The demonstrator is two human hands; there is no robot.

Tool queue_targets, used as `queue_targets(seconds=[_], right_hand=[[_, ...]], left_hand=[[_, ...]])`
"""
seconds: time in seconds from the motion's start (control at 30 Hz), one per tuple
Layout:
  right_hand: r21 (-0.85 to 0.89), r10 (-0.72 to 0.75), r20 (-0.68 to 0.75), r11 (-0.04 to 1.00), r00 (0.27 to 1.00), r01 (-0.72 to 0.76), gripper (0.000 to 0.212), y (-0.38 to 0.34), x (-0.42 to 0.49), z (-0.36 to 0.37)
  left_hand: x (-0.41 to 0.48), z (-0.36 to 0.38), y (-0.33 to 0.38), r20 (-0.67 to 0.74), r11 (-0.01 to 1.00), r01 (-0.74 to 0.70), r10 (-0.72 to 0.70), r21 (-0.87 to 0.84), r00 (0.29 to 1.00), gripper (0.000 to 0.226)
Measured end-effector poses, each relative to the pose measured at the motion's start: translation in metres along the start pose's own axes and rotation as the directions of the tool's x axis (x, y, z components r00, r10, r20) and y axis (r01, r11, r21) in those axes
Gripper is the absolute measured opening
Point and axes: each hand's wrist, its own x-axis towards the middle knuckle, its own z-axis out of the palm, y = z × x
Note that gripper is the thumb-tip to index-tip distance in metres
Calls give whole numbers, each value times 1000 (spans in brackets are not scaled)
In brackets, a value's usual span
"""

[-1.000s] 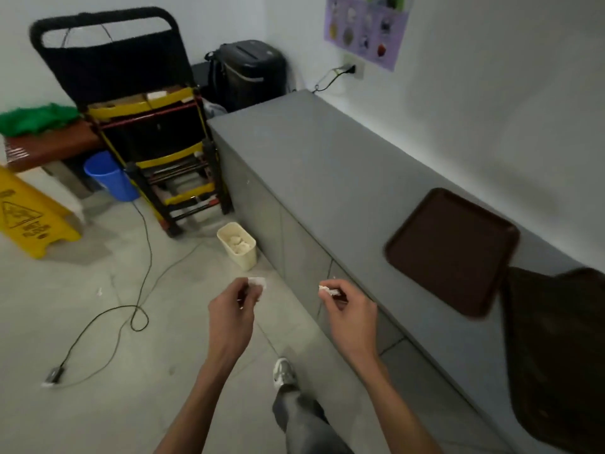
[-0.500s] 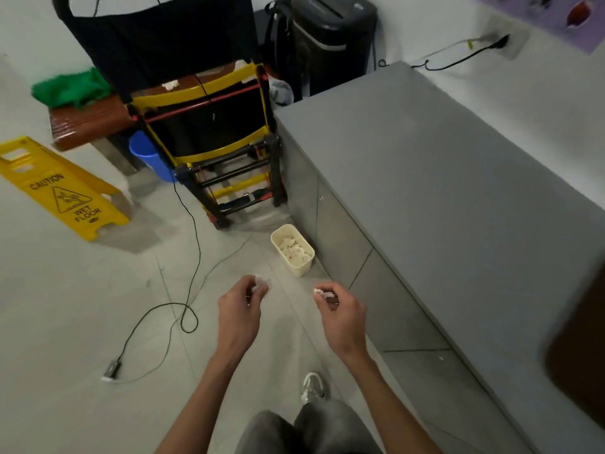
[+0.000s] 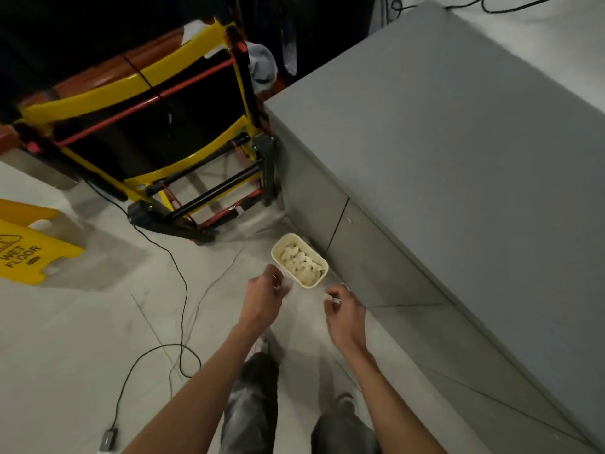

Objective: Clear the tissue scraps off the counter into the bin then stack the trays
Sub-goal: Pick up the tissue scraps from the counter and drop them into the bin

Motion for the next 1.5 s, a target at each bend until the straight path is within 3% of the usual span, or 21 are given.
queue_targets(seconds=[0.23, 0.47, 0.7, 0.83, 1.0, 1.2, 1.33, 1.5], right_hand=[[-103, 84, 25, 991, 996, -81, 22, 29, 91, 97], [-244, 86, 72, 967, 994, -66, 25, 110, 207, 204], [-377, 183, 244, 923, 952, -81, 43, 172, 270, 258], [-321, 182, 154, 939, 971, -125, 41, 134, 244, 228], [-310, 166, 81, 941, 983, -133, 41, 57, 178, 159], [-264, 52, -100, 961, 994, -77, 37, -54, 65, 53], [-197, -27, -293, 980, 956, -33, 37, -111, -5, -12], [-179, -57, -512, 983, 857, -41, 42, -153, -81, -85]], left_hand=[[133, 43, -65, 140, 982, -43, 17, 184, 990, 14], [263, 154, -146, 264, 957, -91, 16, 276, 964, 23], [321, 235, -206, 423, 910, -167, -10, 379, 906, 43], [299, 203, -184, 414, 885, -197, 6, 421, 910, 51], [231, 110, -108, 374, 851, -222, 32, 477, 927, 51], [132, -8, -3, 336, 809, -364, 220, 461, 916, 50], [70, -65, 57, 297, 797, -469, 376, 379, 878, 47], [4, -112, 111, 280, 723, -610, 542, 325, 792, 41]])
